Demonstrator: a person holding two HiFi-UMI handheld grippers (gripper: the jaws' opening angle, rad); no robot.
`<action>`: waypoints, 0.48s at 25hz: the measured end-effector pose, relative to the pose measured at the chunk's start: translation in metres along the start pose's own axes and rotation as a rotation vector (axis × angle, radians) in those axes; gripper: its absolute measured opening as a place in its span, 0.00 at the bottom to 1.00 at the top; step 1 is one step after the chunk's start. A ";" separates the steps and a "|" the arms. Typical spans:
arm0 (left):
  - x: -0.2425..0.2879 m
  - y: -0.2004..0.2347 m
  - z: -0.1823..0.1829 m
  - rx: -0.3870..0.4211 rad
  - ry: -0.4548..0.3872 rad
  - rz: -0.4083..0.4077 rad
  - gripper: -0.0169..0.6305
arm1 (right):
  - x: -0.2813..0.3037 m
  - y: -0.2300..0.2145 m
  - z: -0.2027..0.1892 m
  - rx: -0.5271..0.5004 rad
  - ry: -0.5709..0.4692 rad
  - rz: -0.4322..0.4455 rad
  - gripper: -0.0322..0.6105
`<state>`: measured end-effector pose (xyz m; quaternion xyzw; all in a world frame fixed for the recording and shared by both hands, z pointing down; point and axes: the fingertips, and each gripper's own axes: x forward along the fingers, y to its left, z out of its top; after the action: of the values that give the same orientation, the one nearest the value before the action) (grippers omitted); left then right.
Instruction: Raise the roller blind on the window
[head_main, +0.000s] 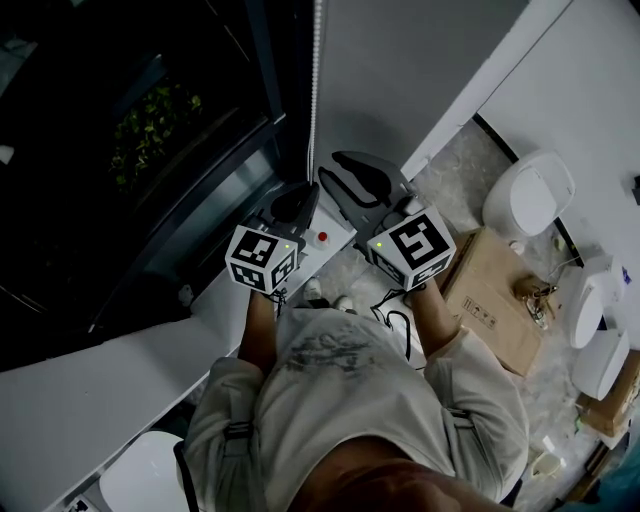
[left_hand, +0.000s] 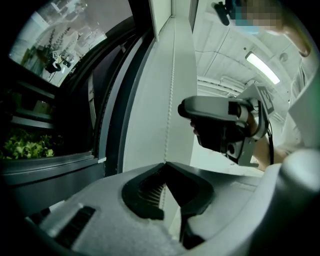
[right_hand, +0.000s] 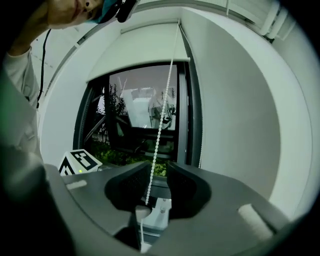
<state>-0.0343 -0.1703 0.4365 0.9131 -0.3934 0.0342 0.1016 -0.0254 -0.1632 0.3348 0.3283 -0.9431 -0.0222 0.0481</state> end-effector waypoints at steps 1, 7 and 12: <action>0.000 0.000 0.000 -0.001 -0.001 -0.001 0.05 | 0.001 -0.001 0.007 -0.005 -0.012 0.003 0.23; 0.002 0.000 0.001 -0.003 -0.004 -0.006 0.05 | 0.013 -0.005 0.050 -0.026 -0.090 0.014 0.24; 0.003 0.000 0.000 -0.003 -0.003 -0.010 0.05 | 0.021 -0.007 0.072 -0.061 -0.122 0.008 0.23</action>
<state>-0.0321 -0.1729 0.4365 0.9150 -0.3889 0.0315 0.1026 -0.0450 -0.1808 0.2642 0.3211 -0.9444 -0.0705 0.0005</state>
